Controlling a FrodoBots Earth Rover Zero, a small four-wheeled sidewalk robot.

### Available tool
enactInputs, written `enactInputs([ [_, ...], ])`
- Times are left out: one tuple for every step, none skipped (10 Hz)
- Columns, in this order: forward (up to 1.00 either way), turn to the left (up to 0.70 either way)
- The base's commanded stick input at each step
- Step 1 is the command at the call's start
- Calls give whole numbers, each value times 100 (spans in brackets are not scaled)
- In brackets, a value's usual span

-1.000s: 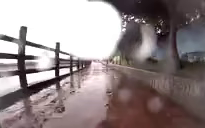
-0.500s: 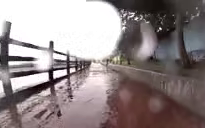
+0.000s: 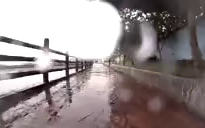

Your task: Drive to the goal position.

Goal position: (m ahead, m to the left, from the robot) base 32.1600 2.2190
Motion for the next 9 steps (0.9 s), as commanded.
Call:
enactInputs([
  [100, 0],
  [100, 0],
  [100, 0],
  [100, 0],
  [100, 0],
  [100, 0],
  [100, 0],
  [100, 0],
  [100, 0],
])
